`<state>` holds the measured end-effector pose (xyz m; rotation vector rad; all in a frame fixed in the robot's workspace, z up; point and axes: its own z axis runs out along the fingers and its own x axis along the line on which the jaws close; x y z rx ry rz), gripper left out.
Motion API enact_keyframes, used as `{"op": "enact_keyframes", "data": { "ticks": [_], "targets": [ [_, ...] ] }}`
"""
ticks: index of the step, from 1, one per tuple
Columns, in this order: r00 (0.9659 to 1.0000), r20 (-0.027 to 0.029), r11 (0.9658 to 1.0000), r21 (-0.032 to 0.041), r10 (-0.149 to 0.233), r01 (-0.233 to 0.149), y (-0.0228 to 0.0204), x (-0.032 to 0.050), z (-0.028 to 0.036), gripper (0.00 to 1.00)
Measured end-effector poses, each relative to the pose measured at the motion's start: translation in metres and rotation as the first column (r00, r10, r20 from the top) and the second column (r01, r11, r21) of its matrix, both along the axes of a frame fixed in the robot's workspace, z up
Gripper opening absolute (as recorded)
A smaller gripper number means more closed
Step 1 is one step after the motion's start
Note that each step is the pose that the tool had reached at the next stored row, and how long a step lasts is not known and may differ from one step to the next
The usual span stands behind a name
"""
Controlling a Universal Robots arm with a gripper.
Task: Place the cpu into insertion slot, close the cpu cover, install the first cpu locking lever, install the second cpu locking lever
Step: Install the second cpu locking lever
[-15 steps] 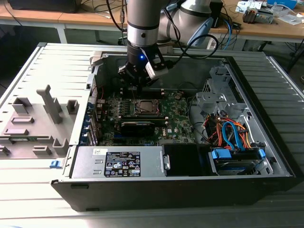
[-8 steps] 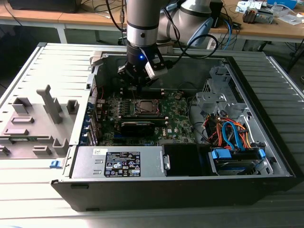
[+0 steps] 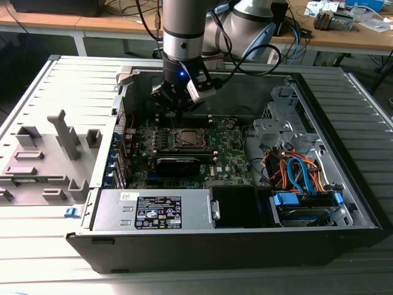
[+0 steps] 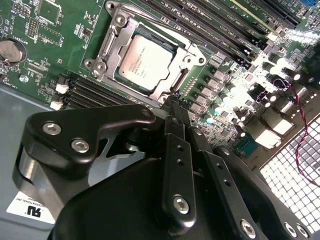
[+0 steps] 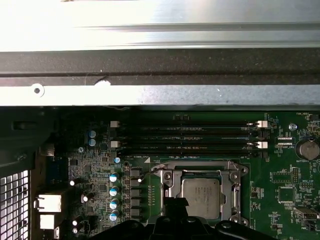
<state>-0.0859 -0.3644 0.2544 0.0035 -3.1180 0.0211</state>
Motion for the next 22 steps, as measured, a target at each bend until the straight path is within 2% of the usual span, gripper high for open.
{"op": "enact_keyframes", "data": {
  "ticks": [14, 22],
  "targets": [
    [1.0, 0.0, 1.0, 0.0, 0.0, 0.0, 0.0, -0.0028, 0.0, 0.11],
    [1.0, 0.0, 1.0, 0.0, 0.0, 0.0, 0.0, -0.0079, 0.0, 0.11]
  ]
}}
